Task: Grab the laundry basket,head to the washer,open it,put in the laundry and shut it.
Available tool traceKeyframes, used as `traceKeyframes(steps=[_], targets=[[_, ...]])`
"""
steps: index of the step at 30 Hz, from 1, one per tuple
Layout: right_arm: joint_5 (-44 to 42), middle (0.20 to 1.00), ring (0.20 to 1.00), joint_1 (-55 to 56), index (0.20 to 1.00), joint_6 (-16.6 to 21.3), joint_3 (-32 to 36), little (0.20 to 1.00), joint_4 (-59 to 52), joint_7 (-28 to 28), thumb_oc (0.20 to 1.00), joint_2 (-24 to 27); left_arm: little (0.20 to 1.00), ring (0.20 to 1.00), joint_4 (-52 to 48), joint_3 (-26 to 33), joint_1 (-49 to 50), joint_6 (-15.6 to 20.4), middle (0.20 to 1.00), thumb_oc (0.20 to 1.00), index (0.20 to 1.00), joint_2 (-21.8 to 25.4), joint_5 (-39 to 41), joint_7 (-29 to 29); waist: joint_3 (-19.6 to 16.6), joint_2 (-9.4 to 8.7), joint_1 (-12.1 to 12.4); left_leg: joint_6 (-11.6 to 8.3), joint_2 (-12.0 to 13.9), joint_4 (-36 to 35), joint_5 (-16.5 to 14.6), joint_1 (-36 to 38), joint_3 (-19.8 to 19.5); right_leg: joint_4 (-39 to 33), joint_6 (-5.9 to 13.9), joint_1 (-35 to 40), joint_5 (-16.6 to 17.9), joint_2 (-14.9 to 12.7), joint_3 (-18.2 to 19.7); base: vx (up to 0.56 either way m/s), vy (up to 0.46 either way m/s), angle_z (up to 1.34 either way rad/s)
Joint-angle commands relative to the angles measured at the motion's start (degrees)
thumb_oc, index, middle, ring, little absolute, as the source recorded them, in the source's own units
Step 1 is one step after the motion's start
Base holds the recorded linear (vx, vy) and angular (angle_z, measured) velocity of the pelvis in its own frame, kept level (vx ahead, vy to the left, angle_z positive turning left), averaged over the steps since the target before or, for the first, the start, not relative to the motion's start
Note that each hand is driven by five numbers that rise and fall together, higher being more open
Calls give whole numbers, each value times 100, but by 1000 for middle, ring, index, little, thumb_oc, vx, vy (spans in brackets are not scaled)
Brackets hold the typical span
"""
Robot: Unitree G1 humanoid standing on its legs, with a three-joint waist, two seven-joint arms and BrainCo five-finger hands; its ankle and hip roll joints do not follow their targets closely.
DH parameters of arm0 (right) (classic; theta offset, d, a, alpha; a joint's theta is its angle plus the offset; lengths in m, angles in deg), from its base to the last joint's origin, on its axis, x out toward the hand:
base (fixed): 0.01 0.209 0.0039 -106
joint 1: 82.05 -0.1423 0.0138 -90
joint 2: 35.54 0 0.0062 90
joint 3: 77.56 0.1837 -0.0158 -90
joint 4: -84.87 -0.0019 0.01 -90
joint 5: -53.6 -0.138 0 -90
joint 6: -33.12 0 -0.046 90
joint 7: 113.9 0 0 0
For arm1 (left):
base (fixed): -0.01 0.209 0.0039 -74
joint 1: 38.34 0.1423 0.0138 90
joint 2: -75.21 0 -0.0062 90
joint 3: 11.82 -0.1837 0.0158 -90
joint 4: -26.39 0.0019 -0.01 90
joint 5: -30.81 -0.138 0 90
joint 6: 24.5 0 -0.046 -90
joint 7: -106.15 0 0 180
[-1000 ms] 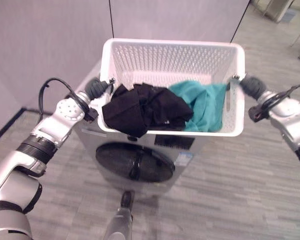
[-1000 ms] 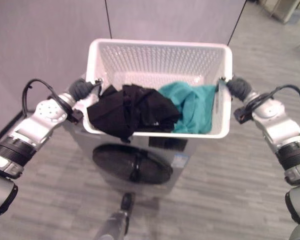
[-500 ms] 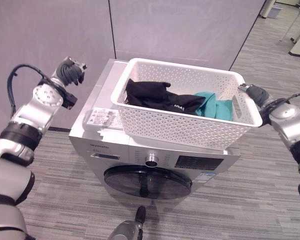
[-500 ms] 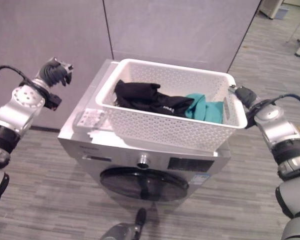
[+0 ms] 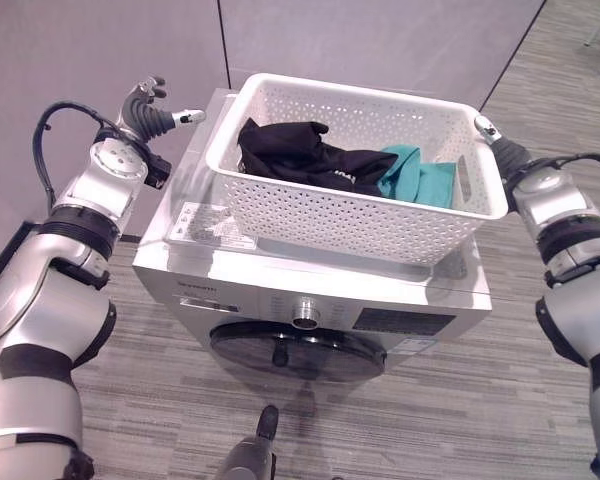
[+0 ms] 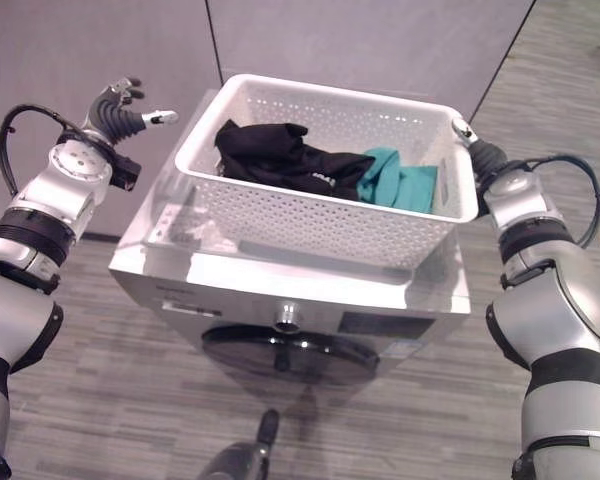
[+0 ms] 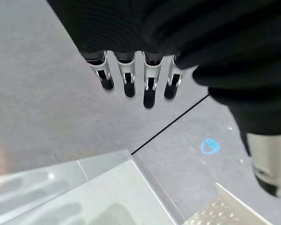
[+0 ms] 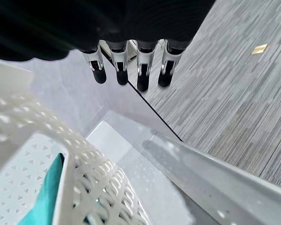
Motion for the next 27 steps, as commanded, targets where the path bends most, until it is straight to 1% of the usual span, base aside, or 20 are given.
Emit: traceKeyframes(steps=[1,2,3,4,5,10,13,15,16,17,18,19,20,21,22,23,24,25,26,27], targets=[[-212,1000,1000,-200,1000,24,-323,1000,87,15,1000,222,1000,1000,-43,169,-323,235,1000,1000,1000,317,129,-153,70,137,277,29,343,96,-573,269,55,128,104,-323,399,-290,152,5,-35,17],[-374,1000,1000,-201,1000,25,-252,1000,30,45,1000,434,1000,1000,-265,264,-191,253,1000,1000,1000,473,143,-155,46,122,293,15,355,85,-584,332,51,121,102,-266,387,-292,131,4,-30,5],[-375,1000,1000,-201,1000,24,-256,1000,27,44,1000,435,1000,1000,-275,274,-180,249,1000,1000,1000,476,140,-157,51,126,291,15,355,81,-584,342,52,118,102,-257,387,-292,131,22,-42,3],[-697,1000,1000,-261,1000,113,-110,1000,-154,3,1000,750,1000,1000,-353,411,-59,282,1000,1000,1000,633,135,-185,-8,111,286,-2,371,55,-589,422,52,91,104,-191,376,-290,129,15,-24,3],[-699,1000,1000,-258,1000,112,-110,1000,-158,1,1000,752,1000,1000,-358,415,-54,280,1000,1000,1000,633,134,-186,-4,113,287,-3,370,51,-589,430,53,88,103,-184,376,-290,128,25,-37,4],[-1451,1000,1000,-269,1000,399,304,1000,-444,-66,1000,1459,1000,1000,-650,909,209,364,1000,1000,1000,969,40,-344,-131,87,255,-41,410,-40,-560,578,49,-2,100,-63,382,-279,89,0,-26,2],[-1755,1000,1000,120,1000,562,712,1000,-966,-82,1000,1961,1000,1000,-1248,1472,747,417,1000,1000,1000,1431,-98,-430,-188,89,216,-64,441,-134,-541,667,69,-53,104,-1,382,-277,55,1,-34,-3],[-1845,1000,1000,654,1000,711,1199,1000,-1461,-121,1000,2351,1000,1000,-1651,2067,1350,483,1000,1000,1000,1812,-149,-519,-219,102,175,-82,475,-187,-532,713,92,-88,106,23,381,-269,51,3,-16,-2],[-1835,1000,1000,713,1000,707,1237,1000,-1500,-133,1000,2348,1000,1000,-1693,2103,1408,471,1000,1000,1000,1817,-162,-522,-231,100,171,-83,476,-192,-530,720,91,-91,105,29,382,-268,50,-8,-26,-5],[-1785,1000,1000,1565,1000,839,1927,1000,-2126,-183,1000,2667,1000,1000,-2074,2898,2308,461,1000,1000,1000,2170,-365,-590,-264,121,104,-92,505,-230,-509,732,112,-136,98,26,400,-264,45,2,-15,-4],[-1775,1000,1000,1623,1000,834,1965,1000,-2161,-191,1000,2661,1000,1000,-2112,2933,2365,450,1000,1000,1000,2173,-375,-591,-276,114,101,-94,505,-236,-526,750,113,-142,97,43,387,-265,44,7,-29,-4],[-1372,1000,1000,2978,1000,898,3011,1000,-3025,-320,1000,2793,1000,1000,-2548,4137,3785,411,1000,1000,1000,2371,-609,-658,-312,134,35,-90,533,-290,-533,792,140,-177,87,44,395,-255,73,0,0,0],[-1050,1000,1000,3910,1000,919,3707,1000,-3531,-352,1000,2773,1000,1000,-2748,4925,4730,401,1000,1000,1000,2317,-675,-644,-307,167,-7,-81,555,-295,-508,783,148,-179,79,15,422,-251,89,-12,-29,-6],[-696,1000,1000,4837,1000,908,4357,1000,-4059,-369,1000,2636,1000,1000,-2937,5628,5653,374,1000,1000,1000,2165,-715,-590,-323,178,-40,-77,569,-306,-513,796,155,-189,67,10,418,-246,116,-13,-41,-7],[-307,1000,1000,6353,1000,977,5409,1000,-5002,-359,1000,2033,1000,1000,-2989,6524,7014,360,1000,1000,1000,1650,-809,-573,-325,207,-128,-74,592,-308,-539,826,175,-206,42,14,395,-238,161,18,-40,-24],[-294,1000,1000,6450,1000,956,5477,1000,-5070,-359,1000,2006,1000,1000,-3024,6533,7051,353,1000,1000,1000,1649,-812,-566,-342,194,-117,-78,593,-312,-562,844,174,-210,41,31,377,-238,158,8,-64,-22],[-130,1000,1000,7205,1000,1071,5950,1000,-5247,-330,1000,1504,1000,1000,-2756,6845,7595,395,1000,1000,1000,1164,-867,-611,-295,205,-161,-80,602,-296,-561,837,174,-200,6,23,362,-224,198,-26,-93,-19],[275,1000,1000,7997,1000,1019,6224,1000,-5423,-294,1000,913,1000,1000,-2668,7060,8069,424,1000,1000,1000,467,-784,-600,-232,201,-203,-97,612,-260,-561,809,163,-191,-39,14,335,-197,242,-73,-106,9],[389,1000,1000,8266,1000,988,6302,1000,-5454,-256,1000,699,1000,1000,-2626,7128,8250,423,1000,1000,1000,240,-741,-585,-214,208,-223,-105,620,-255,-526,754,151,-195,-60,-26,351,-182,247,-32,-80,15],[396,1000,1000,8302,1000,979,6316,1000,-5479,-253,1000,690,1000,1000,-2639,7125,8270,421,1000,1000,1000,236,-743,-583,-244,205,-224,-113,623,-262,-575,771,143,-201,-62,-8,316,-179,244,-77,-105,16]])
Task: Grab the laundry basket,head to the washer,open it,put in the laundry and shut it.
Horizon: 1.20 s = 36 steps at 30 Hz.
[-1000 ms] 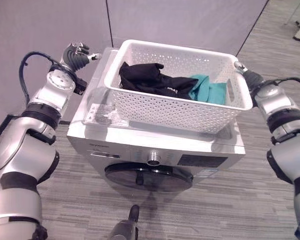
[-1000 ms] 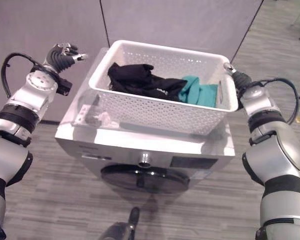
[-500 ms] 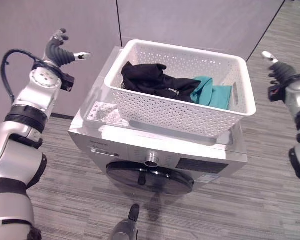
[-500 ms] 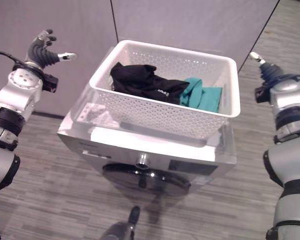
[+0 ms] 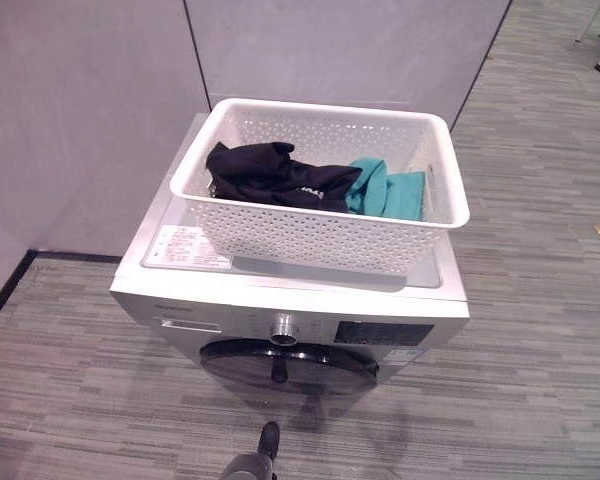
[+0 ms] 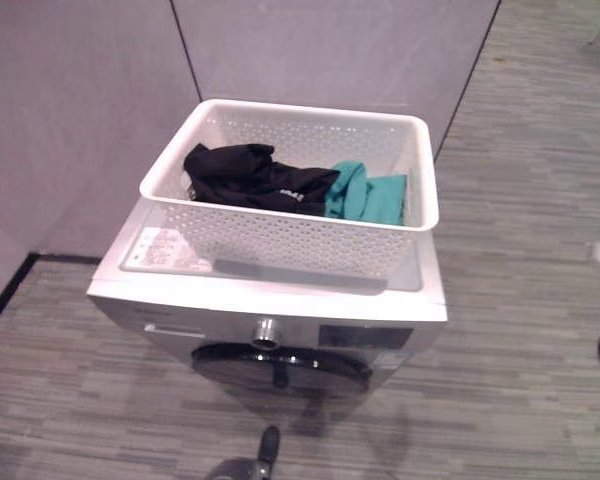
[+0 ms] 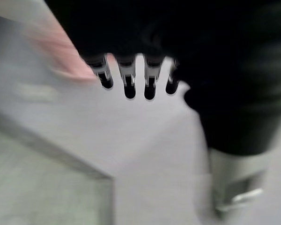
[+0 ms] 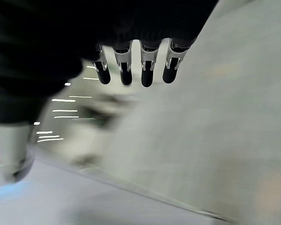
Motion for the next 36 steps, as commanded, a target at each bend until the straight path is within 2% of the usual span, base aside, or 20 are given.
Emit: traceKeyframes(steps=[1,3,4,6,7,8,9,12,14,15,16,17,18,19,20,21,22,24,26,36], targets=[[377,1000,1000,-528,1000,210,-900,1000,583,85,1000,399,1000,1000,464,-767,-407,159,1000,1000,1000,241,72,61,-190,-60,-79,-115,615,183,-539,37,-20,-183,3,-461,454,-155,142,-91,-125,4],[434,1000,1000,-313,1000,188,-1163,1000,885,229,1000,48,1000,1000,1226,-1177,-424,140,1000,1000,1000,-158,240,265,-141,-61,-111,-146,657,219,-456,-62,-45,-189,-46,-518,463,-87,170,-175,-169,14],[632,1000,1000,-130,1000,159,-1535,1000,940,380,1000,-252,1000,1000,1963,-1669,-522,61,1000,1000,1000,-589,287,508,-37,-86,-168,-182,704,274,-363,-156,-96,-189,-135,-561,456,21,263,-186,-201,11],[709,1000,1000,-260,1000,202,-2104,1000,1232,450,1000,-439,1000,1000,2720,-2198,-807,57,1000,1000,1000,-967,441,682,39,-80,-209,-226,750,336,-269,-280,-177,-189,-213,-614,456,133,333,-188,-220,7],[731,1000,1000,-506,1000,248,-2806,1000,1435,446,1000,-748,1000,1000,3493,-2592,-1155,37,1000,1000,1000,-1420,729,779,121,-82,-237,-280,815,408,-133,-420,-304,-189,-320,-662,453,289,408,-180,-240,22],[780,1000,1000,-663,1000,264,-3120,1000,1567,399,1000,-832,1000,1000,3726,-2764,-1279,38,1000,1000,1000,-1575,761,791,148,-73,-244,-300,846,396,-69,-465,-353,-189,-353,-686,448,363,423,-259,-358,42],[977,1000,1000,-1212,1000,281,-4046,1000,1804,217,1000,-1110,1000,1000,4094,-3328,-1574,36,1000,1000,1000,-1926,568,697,231,14,-221,-350,962,193,148,-537,-477,-189,-413,-791,411,547,321,-167,-225,54],[1098,1000,1000,-1638,1000,315,-4476,1000,1988,6,1000,-1213,1000,1000,4027,-3752,-1710,72,1000,1000,1000,-2116,420,645,310,91,-216,-376,987,14,265,-664,-510,-189,-430,-907,385,615,166,-155,-145,43],[1224,1000,1000,-1972,1000,310,-4779,1000,1988,-197,1000,-1267,1000,1000,3927,-4148,-1932,131,1000,1000,1000,-2269,319,519,443,116,-249,-365,933,131,194,-947,-296,-189,-433,-985,396,580,-17,-158,-49,55],[1290,1000,1000,-2139,1000,303,-4868,1000,1979,-336,1000,-1272,1000,1000,3861,-4336,-2051,127,1000,1000,1000,-2321,256,459,549,94,-276,-353,909,452,122,-1127,-70,-189,-441,-1036,448,508,-108,-280,-47,101],[1464,1000,1000,-2447,1000,296,-4985,1000,1961,-583,1000,-1225,1000,1000,3712,-4629,-2171,143,1000,1000,1000,-2365,24,424,648,-11,-319,-331,976,1214,-213,-1214,300,-189,-431,-1182,566,327,-236,-206,-28,102],[1464,1000,1000,-2448,1000,296,-4985,1000,1962,-584,1000,-1226,1000,1000,3712,-4629,-2171,143,1000,1000,1000,-2365,23,424,651,-8,-317,-331,980,1238,-228,-1222,299,-189,-431,-1180,566,331,-235,-150,-19,95],[1754,1000,1000,-2627,1000,295,-4991,1000,1872,-767,1000,-1070,1000,1000,3515,-4765,-2150,162,1000,1000,1000,-2371,-176,397,623,-94,-321,-250,954,2031,-868,-1137,144,-189,-395,-1247,625,177,-230,-26,6,49],[1755,1000,1000,-2625,1000,294,-4990,1000,1871,-767,1000,-1069,1000,1000,3513,-4765,-2149,161,1000,1000,1000,-2372,-176,396,629,-84,-316,-250,963,2059,-889,-1142,142,-189,-395,-1240,624,185,-226,15,31,39],[1893,1000,1000,-2659,1000,312,-4962,1000,1845,-821,1000,-983,1000,1000,3474,-4779,-2101,173,1000,1000,1000,-2380,-213,373,586,-46,-335,-243,1013,1918,-1086,-820,120,-189,-358,-1215,602,176,-222,142,108,23],[2058,1000,1000,-2577,1000,241,-4771,1000,1780,-865,1000,-850,1000,1000,3423,-4836,-2031,110,1000,1000,1000,-2402,-337,401,481,69,-403,-255,1187,1357,-963,-209,266,-189,-298,-1156,568,213,-236,140,107,7],[2058,1000,1000,-2575,1000,239,-4768,1000,1777,-864,1000,-850,1000,1000,3423,-4838,-2032,110,1000,1000,1000,-2401,-337,400,471,60,-406,-252,1175,1324,-933,-211,266,-189,-296,-1170,573,202,-239,158,143,-20],[2118,1000,1000,-2459,1000,258,-4560,1000,1703,-876,1000,-731,1000,1000,3430,-4945,-1975,109,1000,1000,1000,-2406,-502,478,255,172,-470,-261,1165,602,-795,87,391,-189,-245,-1170,564,168,-328,127,146,2],[2142,1000,1000,-2432,1000,279,-4315,1000,1692,-932,1000,-619,1000,1000,3276,-5099,-1906,119,1000,1000,1000,-2389,-676,559,183,303,-500,-259,1015,-31,-644,262,321,-189,-189,-1255,610,55,-440,74,202,57],[2217,1000,1000,-3069,1000,300,-4416,1000,2127,-1084,1000,-669,1000,1000,3472,-5108,-1705,144,1000,1000,1000,-2365,-862,628,228,410,-323,-135,766,-404,-633,343,422,-189,-14,-1439,766,-119,-413,-2,95,1]])
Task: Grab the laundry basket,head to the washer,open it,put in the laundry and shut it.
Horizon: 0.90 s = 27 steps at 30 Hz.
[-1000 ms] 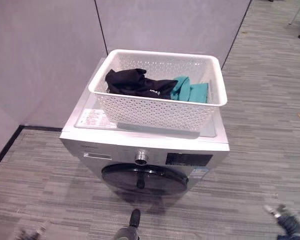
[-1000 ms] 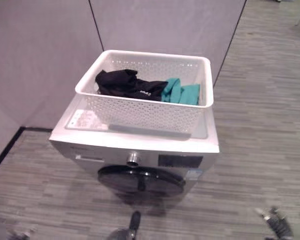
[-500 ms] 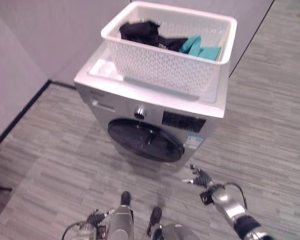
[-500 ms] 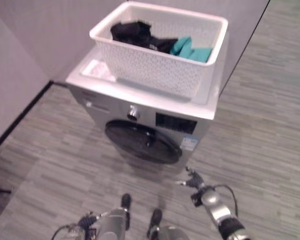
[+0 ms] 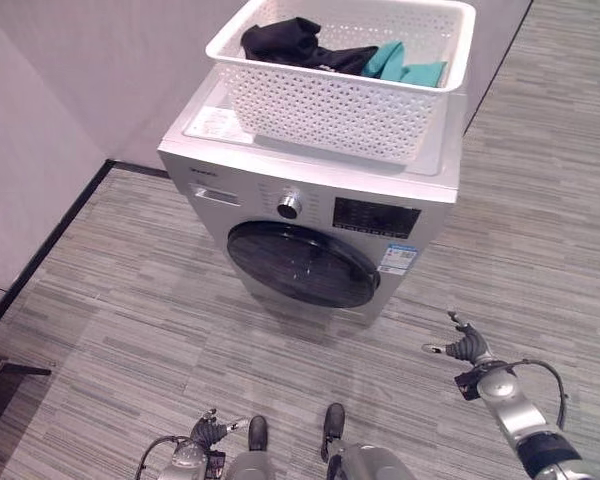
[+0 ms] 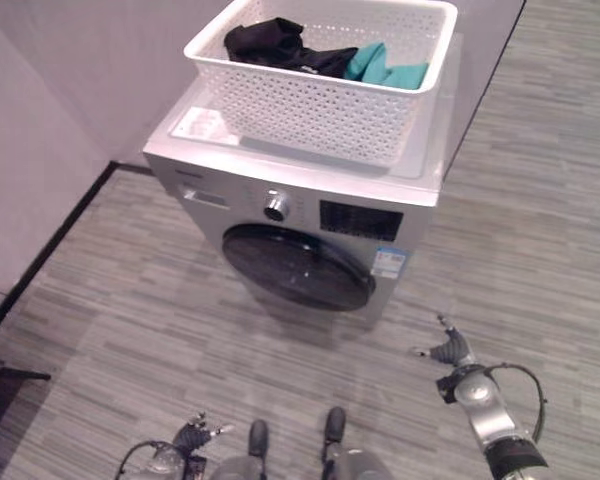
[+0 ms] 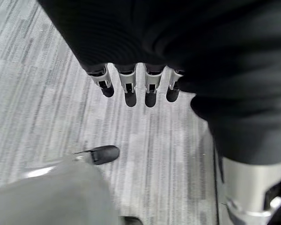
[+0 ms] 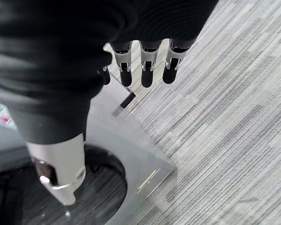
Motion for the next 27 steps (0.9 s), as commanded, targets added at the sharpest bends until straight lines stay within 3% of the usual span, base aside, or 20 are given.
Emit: traceKeyframes(steps=[1,16,27], targets=[[29,1000,1000,-259,1000,207,-90,1000,111,-179,1000,-73,1000,1000,310,-129,18,146,1000,1000,1000,55,-185,-20,-331,-218,268,406,-221,29,-171,-285,10,9,573,181,-589,-811,484,-13,65,-13],[71,1000,1000,-1719,1000,237,-391,1000,669,-615,1000,167,1000,1000,341,-293,-100,239,1000,1000,1000,76,-174,-81,-37,-208,500,506,-396,29,-82,-726,-69,9,695,-206,-414,-1007,448,-33,33,1],[-354,1000,1000,-3407,1000,318,-905,1000,1645,-825,1000,235,1000,1000,189,-566,-354,353,1000,1000,1000,172,143,-181,307,-170,693,502,-509,29,169,-1394,-159,9,706,-801,-216,-1070,469,-55,17,1]])
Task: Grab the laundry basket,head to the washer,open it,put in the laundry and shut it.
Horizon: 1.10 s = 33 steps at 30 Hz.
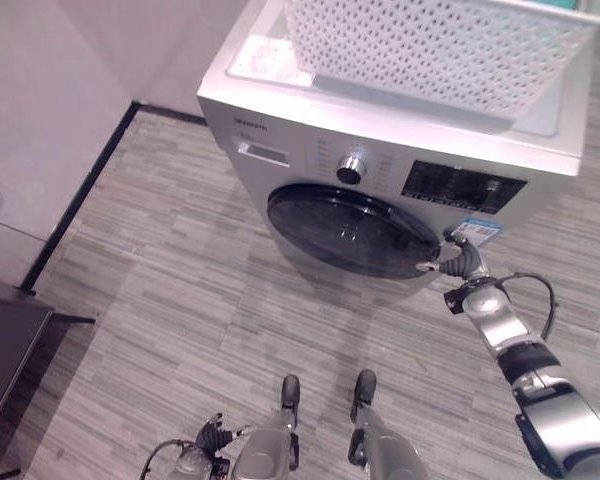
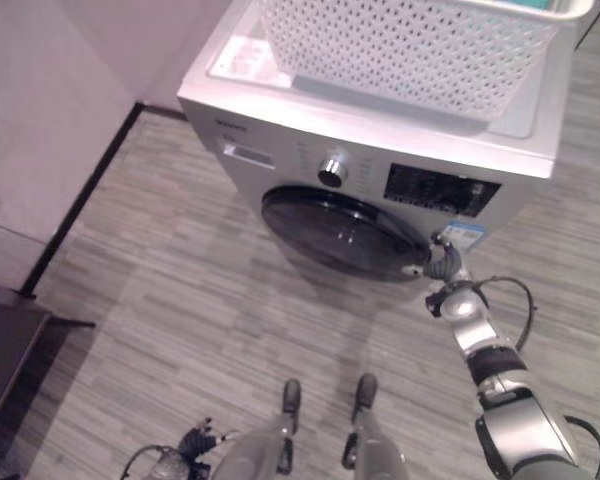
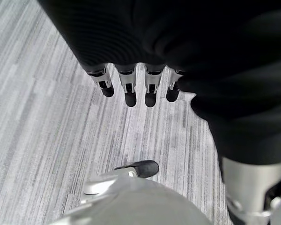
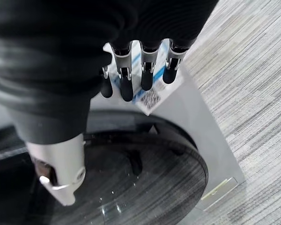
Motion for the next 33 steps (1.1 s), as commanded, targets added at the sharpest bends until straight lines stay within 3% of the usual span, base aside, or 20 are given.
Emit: traceKeyframes(steps=[1,7,11,15,19,20,21,22,26,29,33], targets=[[-337,1000,1000,-859,1000,305,-316,1000,436,-232,1000,105,1000,1000,129,-353,-231,157,1000,1000,1000,248,285,-206,-9,-367,158,192,-33,-67,63,-493,-209,-3,510,77,-551,-601,373,-40,3,-1],[-671,1000,1000,-1937,1000,381,-710,1000,1360,-281,1000,233,1000,1000,24,-460,-371,240,1000,1000,1000,392,467,-344,212,-370,336,132,-48,-67,207,-877,-273,-3,523,-249,-494,-597,380,-32,-4,10],[-882,1000,1000,-2272,1000,401,-870,1000,1821,-333,1000,9,1000,1000,87,-537,-523,243,1000,1000,1000,403,522,-465,290,-373,461,96,-42,-67,268,-1050,-306,-3,543,-389,-482,-593,359,-7,6,2],[-925,1000,1000,-2055,1000,402,-1076,1000,1707,-249,1000,-616,1000,1000,200,-580,-677,232,1000,1000,1000,344,518,-560,340,-402,515,82,-34,-67,284,-1082,-320,-3,536,-399,-500,-574,348,0,0,0],[-969,1000,1000,-1502,1000,364,-1258,1000,1590,-129,1000,-1613,1000,1000,-8,-619,-731,274,1000,1000,1000,323,558,-725,323,-383,591,53,-26,-67,274,-1058,-352,-3,535,-347,-532,-582,274,6,-14,-4],[-969,1000,1000,-1501,1000,364,-1258,1000,1589,-130,1000,-1614,1000,1000,-9,-619,-729,274,1000,1000,1000,324,557,-725,322,-383,590,53,-27,-67,274,-1059,-353,-3,535,-346,-533,-583,273,10,-19,-4],[-1065,1000,1000,-1276,1000,361,-1264,1000,1583,-83,1000,-1908,1000,1000,-159,-598,-716,290,1000,1000,1000,345,600,-767,305,-369,612,46,-30,-67,264,-1042,-359,-3,535,-307,-541,-586,240,35,-9,0],[-1398,1000,1000,-737,1000,350,-1301,1000,1700,55,1000,-2728,1000,1000,-731,-538,-564,357,1000,1000,1000,484,705,-859,254,-328,705,39,-21,-67,222,-928,-336,-3,537,-143,-562,-609,161,35,-9,3],[-1538,1000,1000,-283,1000,311,-1391,1000,1855,112,1000,-3291,1000,1000,-1288,-348,-453,436,1000,1000,1000,651,880,-1048,179,-296,822,38,8,-67,180,-781,-327,-3,542,39,-601,-626,73,30,3,8],[-1456,1000,1000,159,1000,305,-1420,1000,1985,103,1000,-3498,1000,1000,-2616,-257,-293,543,1000,1000,1000,1140,267,-1263,109,-266,906,29,33,-67,120,-628,-348,-3,562,213,-648,-651,-17,34,-11,14],[-1311,1000,1000,753,1000,279,-1304,1000,2158,211,1000,-3399,1000,1000,-4471,255,-61,839,1000,1000,1000,1874,-220,-1315,13,-257,959,1,40,-67,35,-473,-379,-3,584,408,-716,-680,-139,32,-21,12]])
